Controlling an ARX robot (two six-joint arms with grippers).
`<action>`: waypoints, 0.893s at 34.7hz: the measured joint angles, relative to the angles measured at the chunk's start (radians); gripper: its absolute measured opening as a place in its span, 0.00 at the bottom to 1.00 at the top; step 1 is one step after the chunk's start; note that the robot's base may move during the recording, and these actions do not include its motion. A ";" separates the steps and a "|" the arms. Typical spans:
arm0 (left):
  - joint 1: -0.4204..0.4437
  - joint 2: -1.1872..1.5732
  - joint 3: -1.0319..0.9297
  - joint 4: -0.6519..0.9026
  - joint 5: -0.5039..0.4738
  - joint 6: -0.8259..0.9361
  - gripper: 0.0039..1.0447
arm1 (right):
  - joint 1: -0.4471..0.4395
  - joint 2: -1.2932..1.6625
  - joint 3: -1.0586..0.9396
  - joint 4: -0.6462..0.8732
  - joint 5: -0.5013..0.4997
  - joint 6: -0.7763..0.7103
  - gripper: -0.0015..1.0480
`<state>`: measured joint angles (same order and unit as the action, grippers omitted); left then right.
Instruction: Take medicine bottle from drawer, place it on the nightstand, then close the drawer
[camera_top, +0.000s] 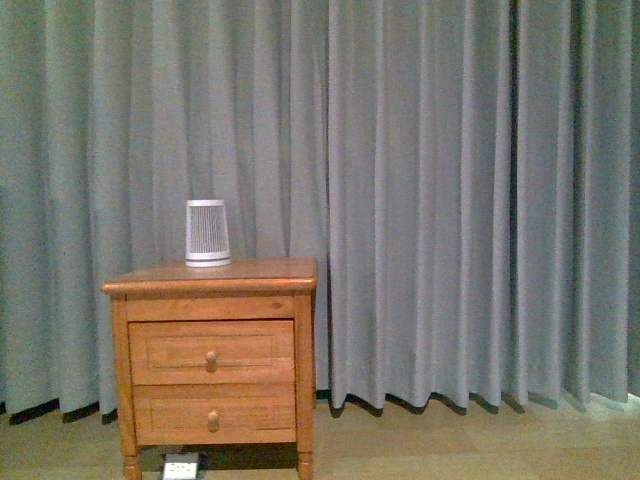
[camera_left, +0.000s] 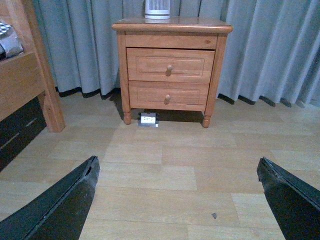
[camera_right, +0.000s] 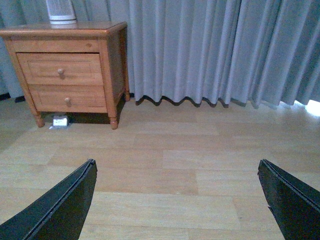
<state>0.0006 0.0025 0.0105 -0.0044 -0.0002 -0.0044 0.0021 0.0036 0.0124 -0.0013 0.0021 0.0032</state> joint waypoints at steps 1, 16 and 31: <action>0.000 0.000 0.000 0.000 0.000 0.000 0.94 | 0.000 0.000 0.000 0.000 0.000 0.000 0.93; 0.000 0.000 0.000 0.000 0.000 0.000 0.94 | 0.000 0.000 0.000 0.000 0.000 0.000 0.93; 0.000 0.000 0.000 0.000 0.000 0.000 0.94 | 0.000 0.000 0.000 0.000 0.000 0.000 0.93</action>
<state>0.0006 0.0025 0.0105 -0.0044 -0.0002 -0.0044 0.0021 0.0036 0.0124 -0.0013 0.0017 0.0032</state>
